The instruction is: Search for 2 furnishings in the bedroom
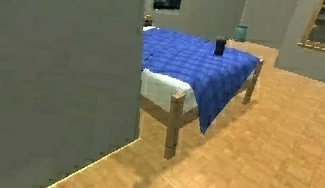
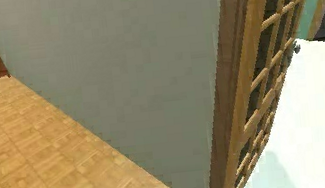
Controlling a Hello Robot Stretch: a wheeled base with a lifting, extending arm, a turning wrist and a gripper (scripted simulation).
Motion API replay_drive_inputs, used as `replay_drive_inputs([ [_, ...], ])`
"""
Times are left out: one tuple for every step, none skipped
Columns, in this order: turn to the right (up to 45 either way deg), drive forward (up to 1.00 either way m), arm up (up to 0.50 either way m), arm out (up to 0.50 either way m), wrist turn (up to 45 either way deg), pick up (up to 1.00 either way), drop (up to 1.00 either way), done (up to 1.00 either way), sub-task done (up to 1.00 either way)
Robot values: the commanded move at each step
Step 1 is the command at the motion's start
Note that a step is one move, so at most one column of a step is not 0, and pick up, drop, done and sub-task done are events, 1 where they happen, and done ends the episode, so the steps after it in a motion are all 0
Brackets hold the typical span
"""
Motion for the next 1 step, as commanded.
replay_drive_inputs([
  [15.0,0.0,0.0,0.0,0.0,0.0,0.0,0.0,0.0],
])
